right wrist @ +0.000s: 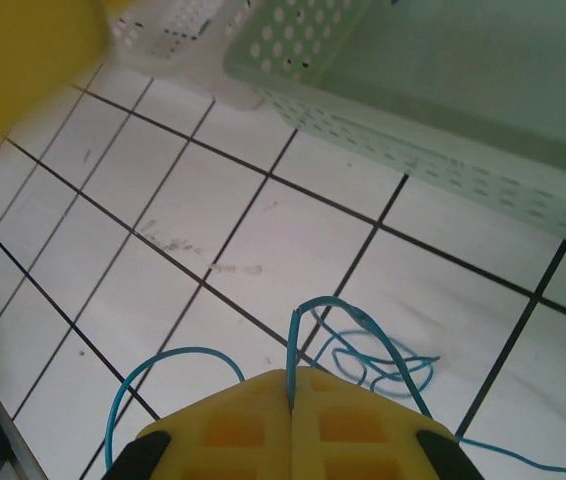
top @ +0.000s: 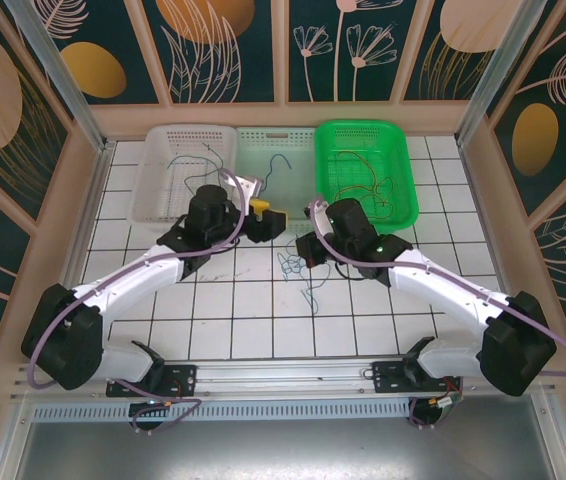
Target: Untangle the cables
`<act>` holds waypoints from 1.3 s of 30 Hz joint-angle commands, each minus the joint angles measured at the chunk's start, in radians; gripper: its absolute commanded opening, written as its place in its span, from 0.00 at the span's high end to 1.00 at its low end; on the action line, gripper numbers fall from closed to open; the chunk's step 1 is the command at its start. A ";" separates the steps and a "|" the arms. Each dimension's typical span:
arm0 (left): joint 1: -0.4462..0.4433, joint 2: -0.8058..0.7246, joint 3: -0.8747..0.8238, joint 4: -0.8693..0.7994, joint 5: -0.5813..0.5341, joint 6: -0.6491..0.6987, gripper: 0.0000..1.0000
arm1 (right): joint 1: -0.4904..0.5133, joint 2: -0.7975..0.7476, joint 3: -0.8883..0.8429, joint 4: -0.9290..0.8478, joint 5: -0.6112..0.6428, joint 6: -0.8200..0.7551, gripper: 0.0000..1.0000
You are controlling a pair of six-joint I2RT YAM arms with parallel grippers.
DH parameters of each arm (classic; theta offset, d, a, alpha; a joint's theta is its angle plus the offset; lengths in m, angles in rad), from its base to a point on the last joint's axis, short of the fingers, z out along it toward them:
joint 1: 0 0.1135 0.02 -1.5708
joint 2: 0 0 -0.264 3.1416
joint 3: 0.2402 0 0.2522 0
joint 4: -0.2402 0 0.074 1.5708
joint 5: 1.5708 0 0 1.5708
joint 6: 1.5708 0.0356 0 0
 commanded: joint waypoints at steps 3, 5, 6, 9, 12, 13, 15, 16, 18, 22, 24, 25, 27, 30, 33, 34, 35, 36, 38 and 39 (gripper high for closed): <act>-0.024 0.023 -0.040 0.068 0.108 -0.040 0.32 | -0.005 -0.029 0.040 0.028 0.016 -0.001 1.00; -0.026 0.013 -0.075 0.096 0.139 -0.057 0.33 | -0.014 -0.038 0.029 0.047 0.025 0.021 1.00; -0.028 0.009 -0.089 0.107 0.147 -0.065 0.34 | -0.022 -0.038 0.025 0.055 0.023 0.036 1.00; -0.034 -0.004 -0.123 0.115 0.174 -0.076 0.37 | -0.044 -0.036 0.013 0.078 -0.005 0.072 1.00; -0.037 -0.019 -0.156 0.109 0.178 -0.091 0.39 | -0.048 -0.033 0.006 0.080 0.008 0.089 1.00; -0.039 -0.028 -0.170 0.114 0.180 -0.100 0.39 | -0.050 -0.034 0.003 0.084 0.010 0.095 1.00; -0.039 -0.044 -0.197 0.135 0.183 -0.114 0.39 | -0.051 -0.036 -0.004 0.092 0.009 0.103 1.00; -0.039 -0.053 -0.209 0.148 0.180 -0.122 0.39 | -0.051 -0.036 -0.008 0.098 0.006 0.107 1.00; -0.039 -0.061 -0.220 0.168 0.178 -0.135 0.42 | -0.051 -0.036 -0.011 0.105 0.004 0.110 1.00; -0.039 -0.042 -0.213 0.174 0.177 -0.152 0.55 | -0.051 -0.041 -0.020 0.121 0.010 0.120 1.00; -0.040 -0.030 -0.210 0.174 0.180 -0.158 0.67 | -0.051 -0.051 -0.028 0.132 0.015 0.125 1.00; -0.040 -0.026 -0.210 0.178 0.184 -0.162 0.76 | -0.051 -0.057 -0.033 0.138 0.021 0.128 1.00; -0.042 -0.017 -0.210 0.187 0.194 -0.169 0.89 | -0.052 -0.072 -0.045 0.145 0.043 0.137 1.00; -0.042 -0.009 -0.214 0.156 0.175 -0.164 1.00 | -0.052 -0.101 -0.069 0.159 0.089 0.156 1.00; -0.043 -0.005 -0.206 0.024 0.122 -0.106 1.00 | -0.066 -0.136 -0.095 0.171 0.123 0.187 1.00; -0.042 -0.003 -0.203 -0.032 0.097 -0.081 1.00 | -0.075 -0.144 -0.104 0.174 0.125 0.200 1.00; -0.042 0.001 -0.200 -0.083 0.077 -0.058 1.00 | -0.085 -0.147 -0.110 0.174 0.125 0.212 1.00; -0.042 0.004 -0.198 -0.117 0.066 -0.043 1.00 | -0.092 -0.145 -0.112 0.168 0.126 0.222 1.00; -0.042 0.001 -0.198 -0.170 0.038 -0.021 1.00 | -0.101 -0.133 -0.111 0.147 0.138 0.237 1.00; -0.042 -0.004 -0.197 -0.184 0.026 -0.018 1.00 | -0.104 -0.124 -0.108 0.138 0.143 0.246 1.00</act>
